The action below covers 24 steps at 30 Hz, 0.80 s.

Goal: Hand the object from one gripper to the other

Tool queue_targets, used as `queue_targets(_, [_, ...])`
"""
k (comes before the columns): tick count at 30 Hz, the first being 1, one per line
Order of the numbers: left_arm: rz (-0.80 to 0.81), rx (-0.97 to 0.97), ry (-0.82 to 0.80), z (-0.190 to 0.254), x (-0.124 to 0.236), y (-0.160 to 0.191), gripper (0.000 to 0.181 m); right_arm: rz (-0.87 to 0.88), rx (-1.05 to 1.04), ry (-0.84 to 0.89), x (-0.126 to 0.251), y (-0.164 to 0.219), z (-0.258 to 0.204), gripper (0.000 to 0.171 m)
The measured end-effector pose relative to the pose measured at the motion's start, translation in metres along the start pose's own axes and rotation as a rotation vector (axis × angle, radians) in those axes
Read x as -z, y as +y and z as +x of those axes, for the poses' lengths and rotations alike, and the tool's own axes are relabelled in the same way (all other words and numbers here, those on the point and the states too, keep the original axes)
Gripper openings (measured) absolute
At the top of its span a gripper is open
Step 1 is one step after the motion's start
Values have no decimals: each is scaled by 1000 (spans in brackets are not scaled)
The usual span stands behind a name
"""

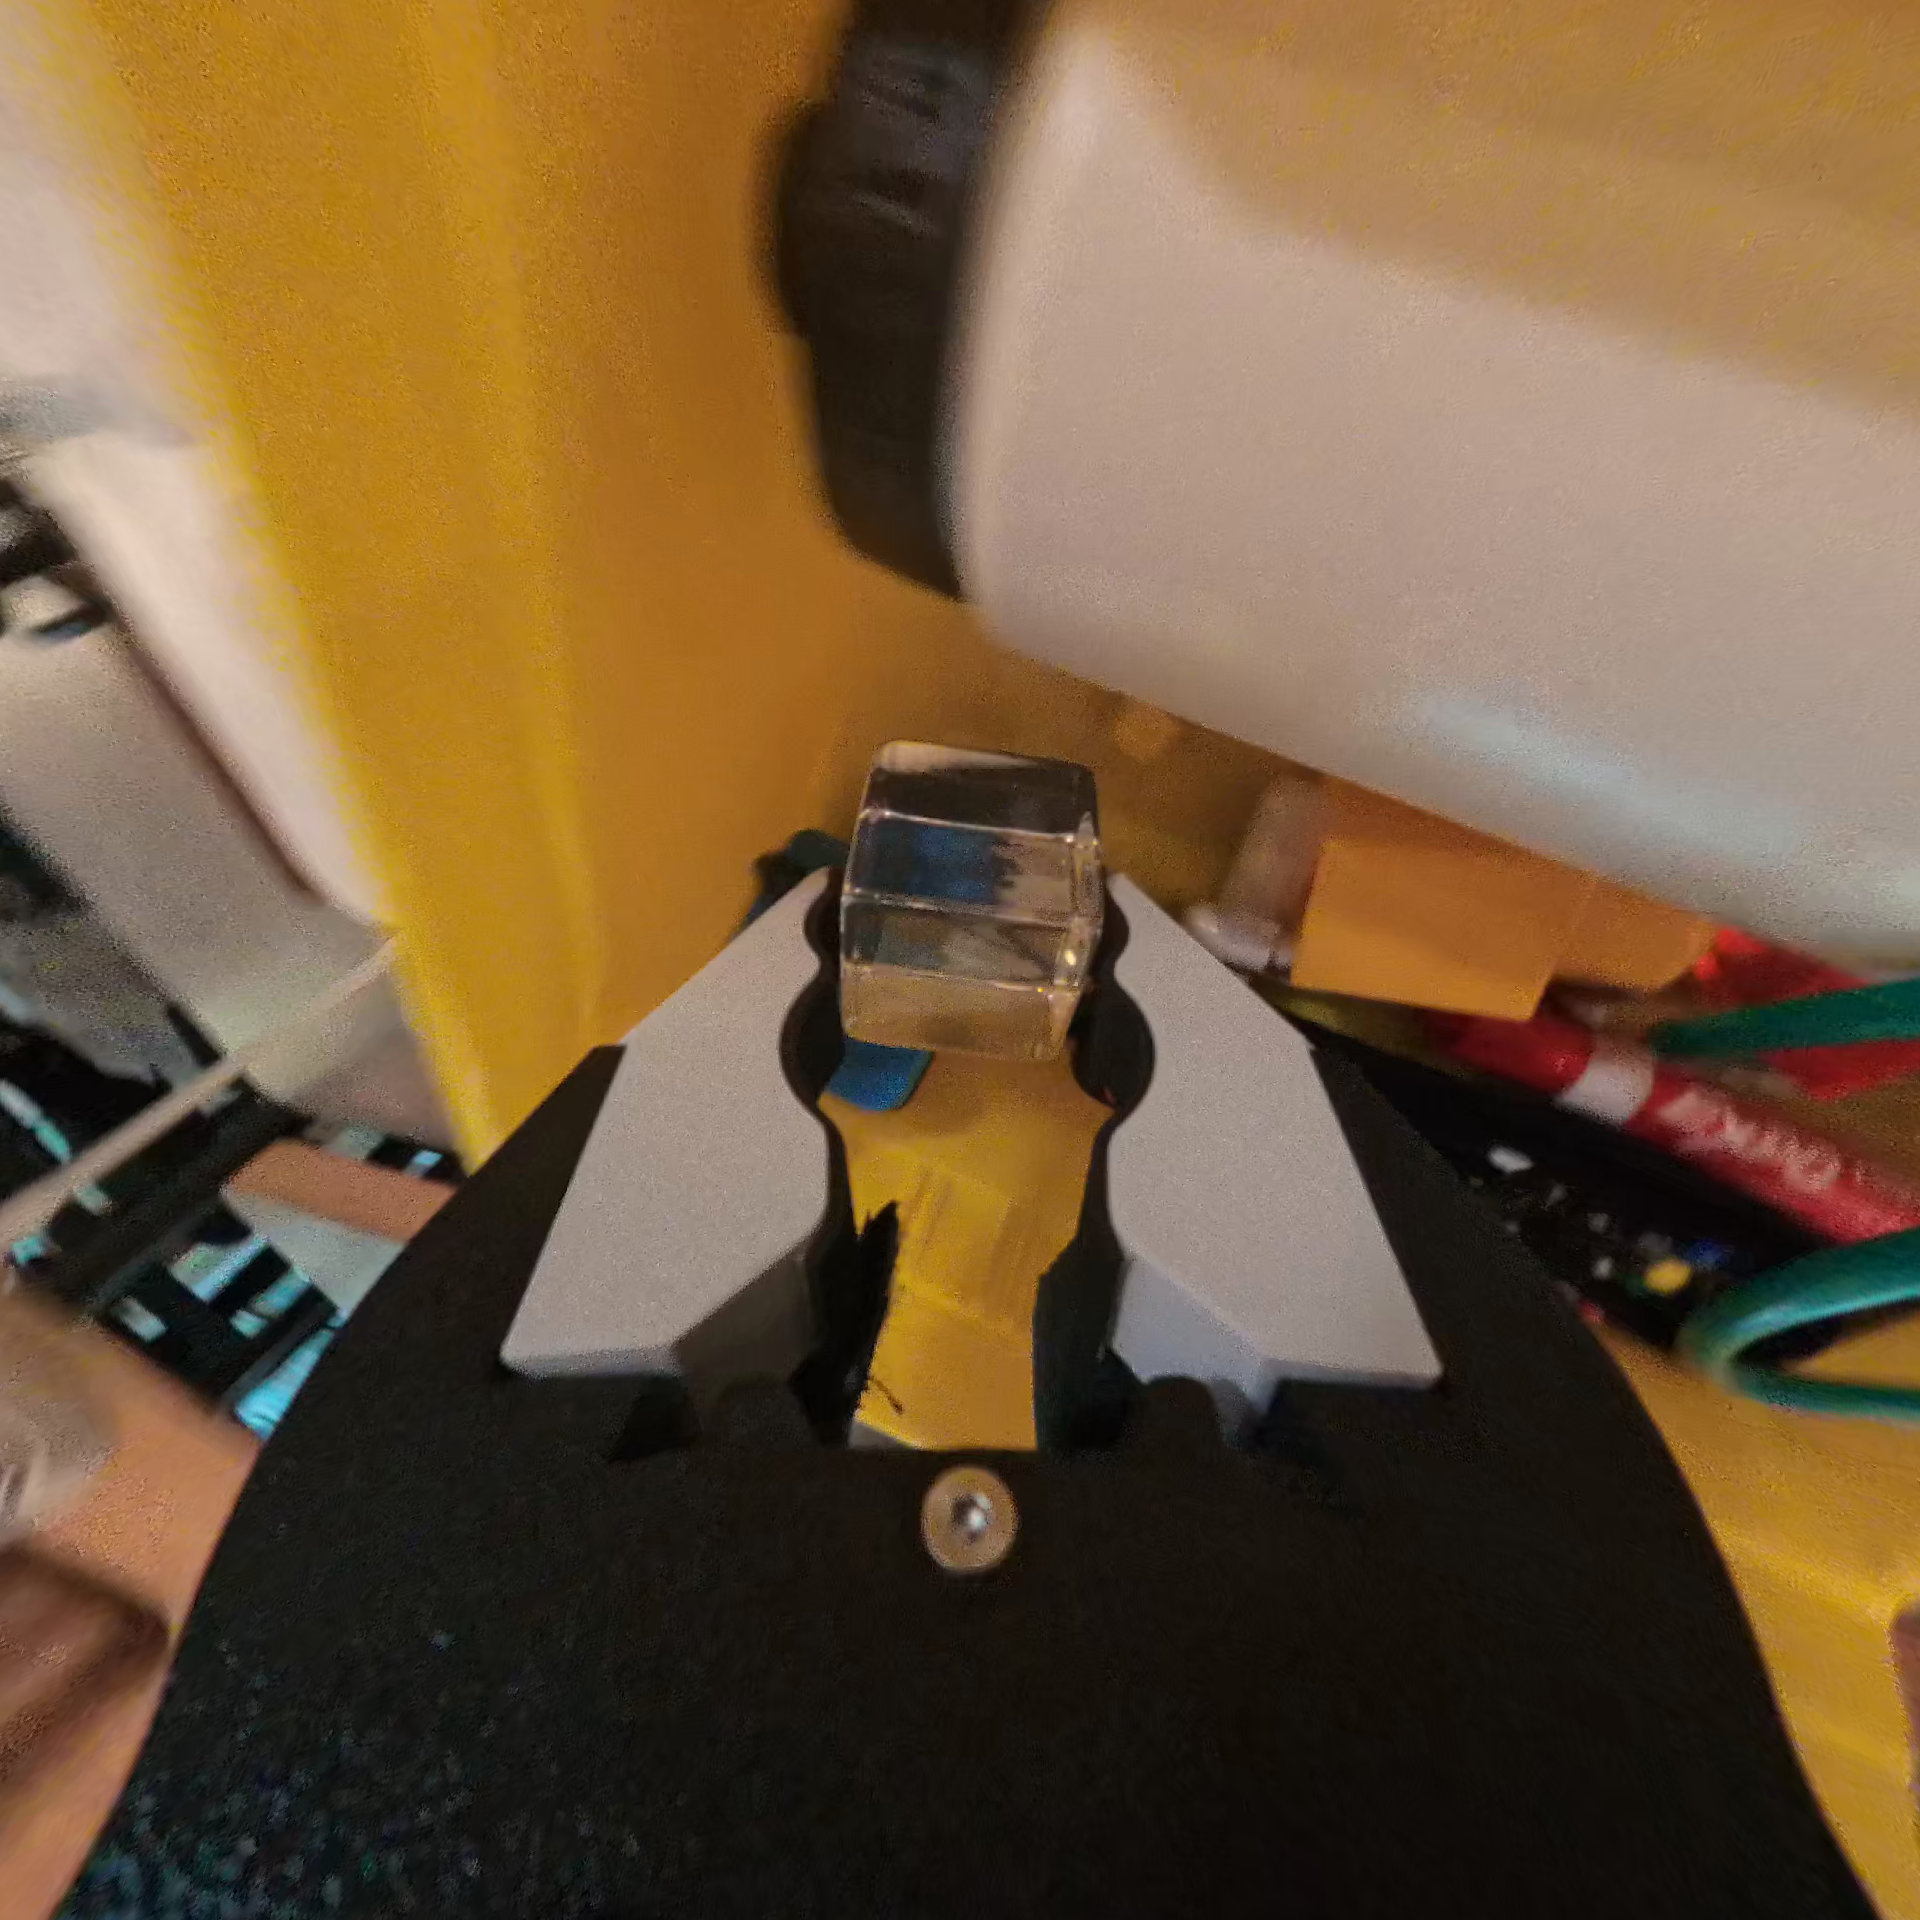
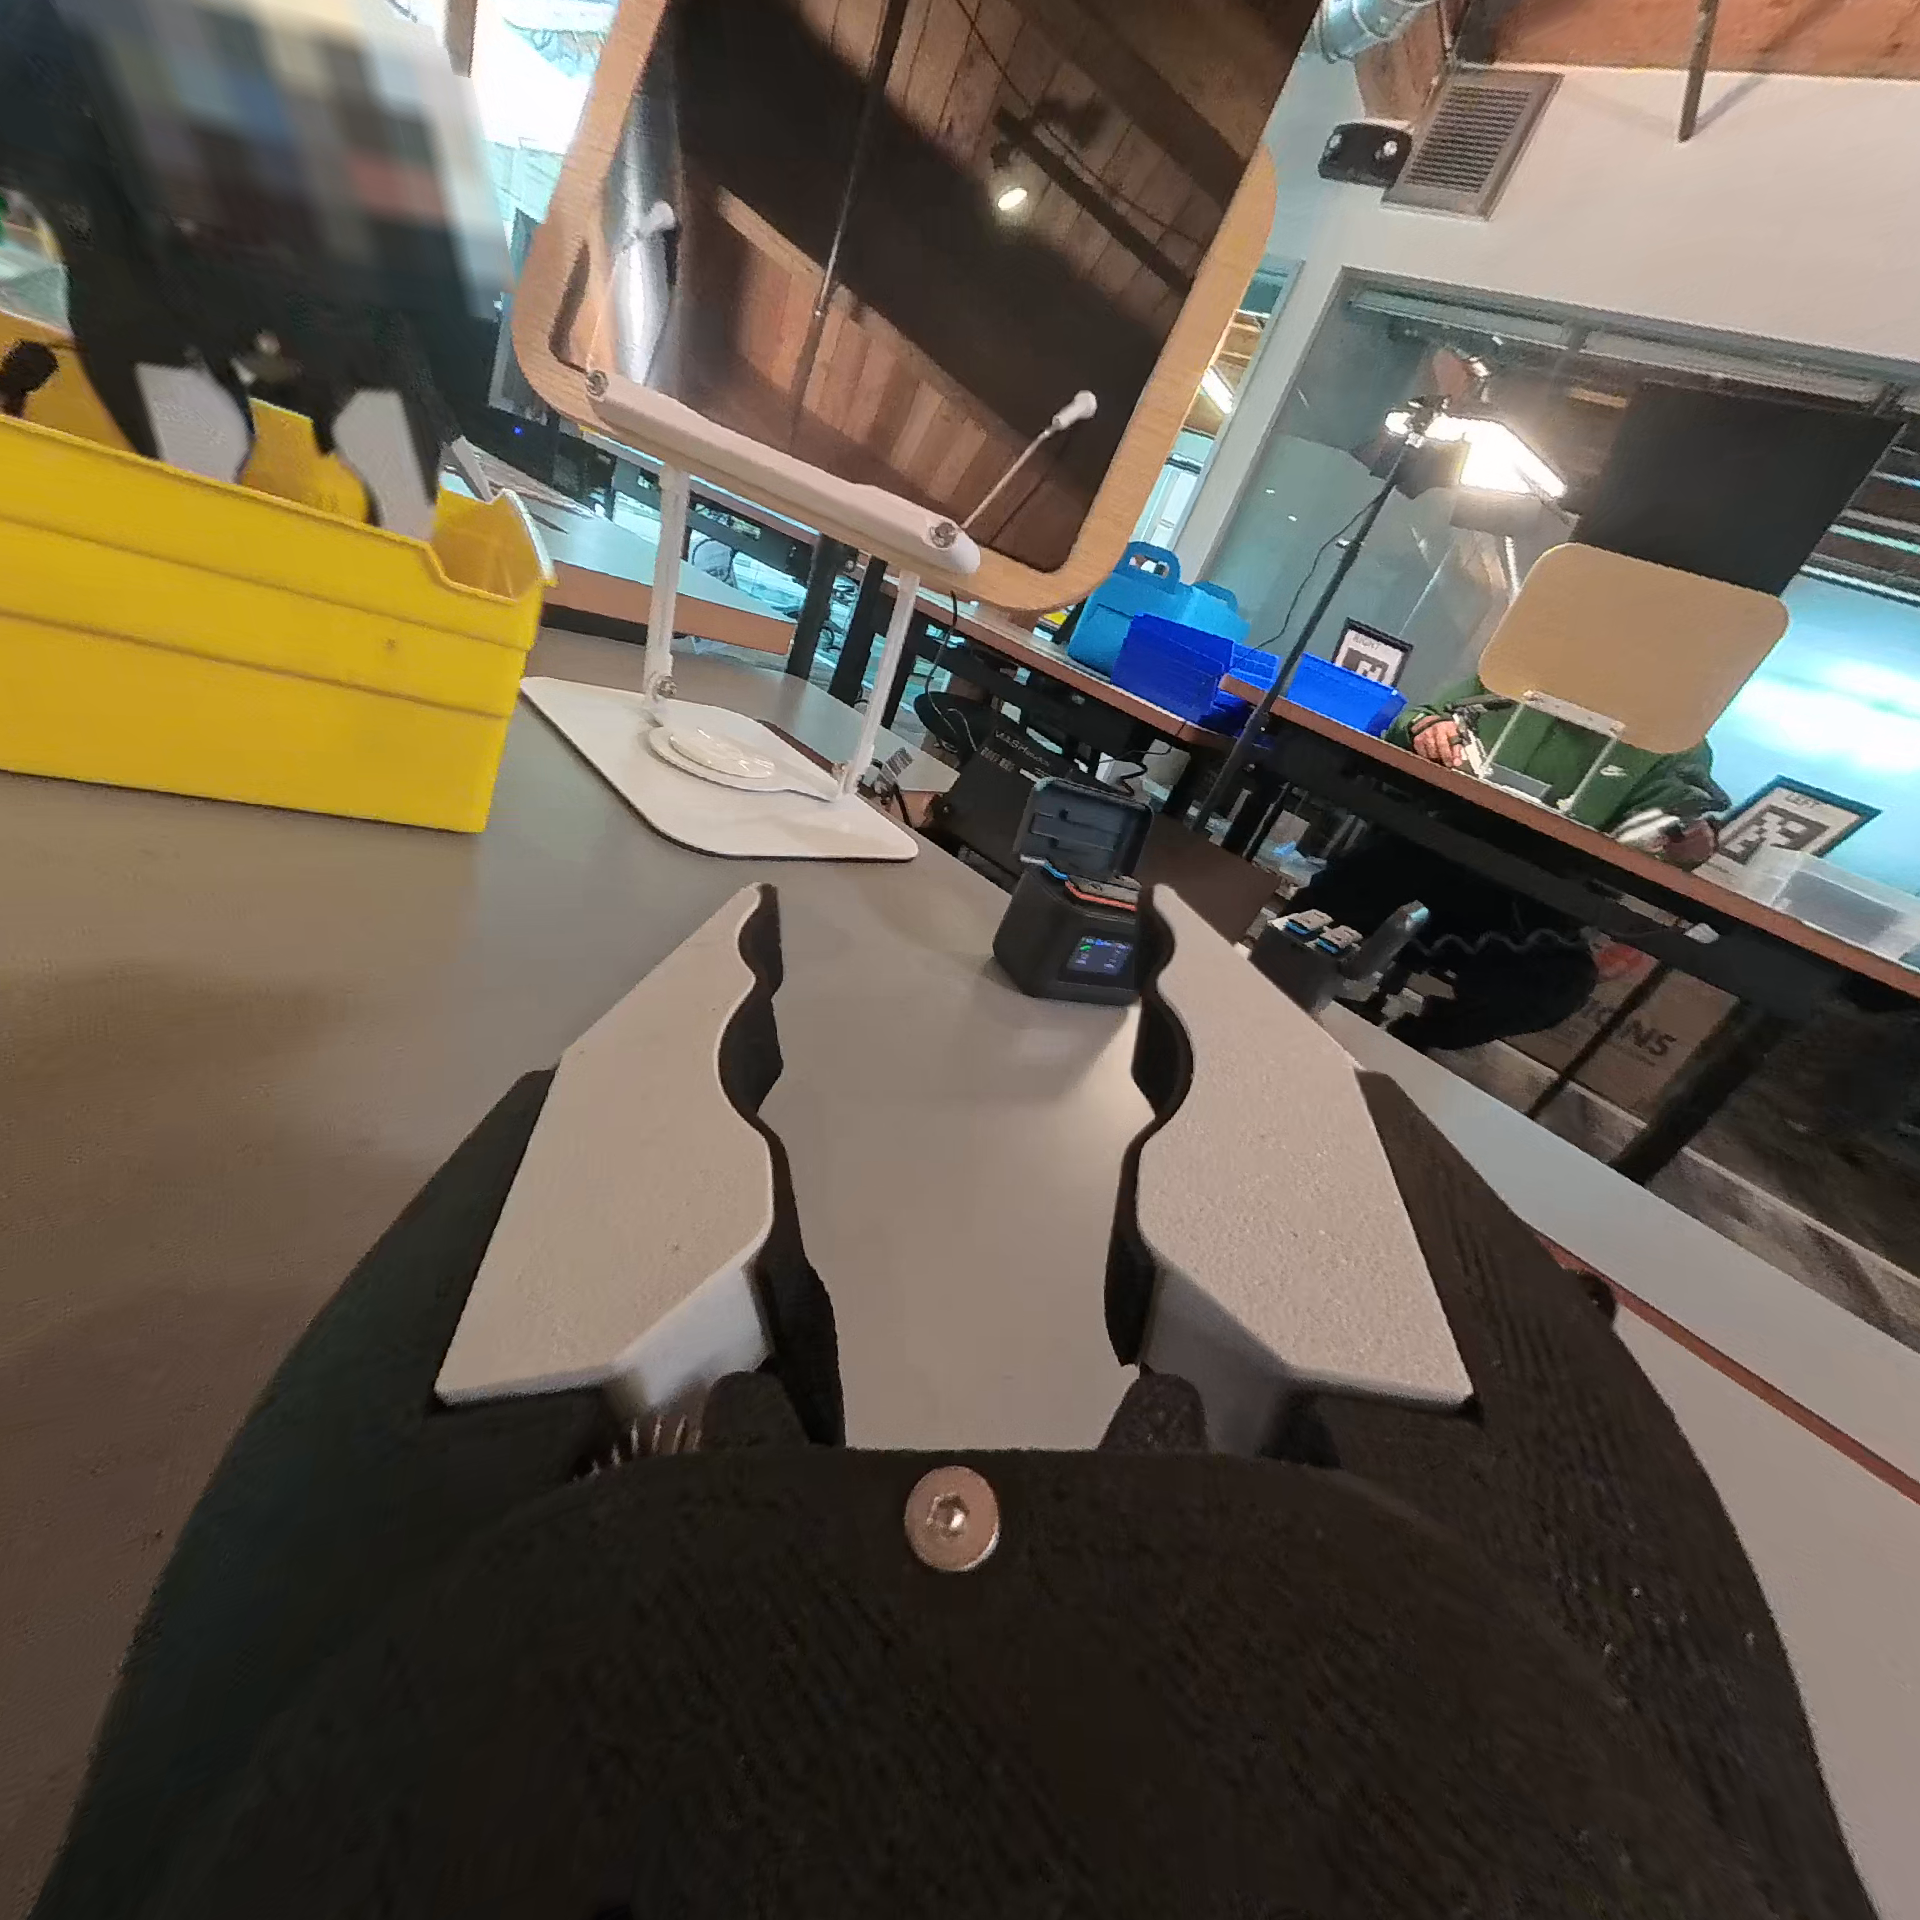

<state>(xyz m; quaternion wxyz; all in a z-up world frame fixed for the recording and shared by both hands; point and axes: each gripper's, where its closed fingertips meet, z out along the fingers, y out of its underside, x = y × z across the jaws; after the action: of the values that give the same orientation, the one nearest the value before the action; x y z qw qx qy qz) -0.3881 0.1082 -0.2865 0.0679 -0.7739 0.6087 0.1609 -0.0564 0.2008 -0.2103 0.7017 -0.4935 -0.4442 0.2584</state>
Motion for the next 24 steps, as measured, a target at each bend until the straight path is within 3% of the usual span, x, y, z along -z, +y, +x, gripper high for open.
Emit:
queue_targets(5, [408,378,-250,-28,88,-51,44,100,106,-116,6,-21,-26,63])
queue_targets(7, [583,436,-294,-28,129,-91,44,154,214,-157,12,-31,-38,64])
queue_targets(10, [827,480,-231,-15,180,-165,44,258,396,-197,29,-47,-55,70])
queue_targets(13, [1031,518,-22,4,207,-245,44,352,574,-183,53,-67,-61,81])
queue_targets(16, [1165,459,348,30,209,-313,44,396,703,-169,77,-81,-60,87])
queue_targets(21, [1222,470,822,47,182,-361,43,360,665,-196,100,-89,-41,86])
queue_targets(24, [1208,461,983,58,164,-377,44,290,697,-237,98,-74,-40,78])
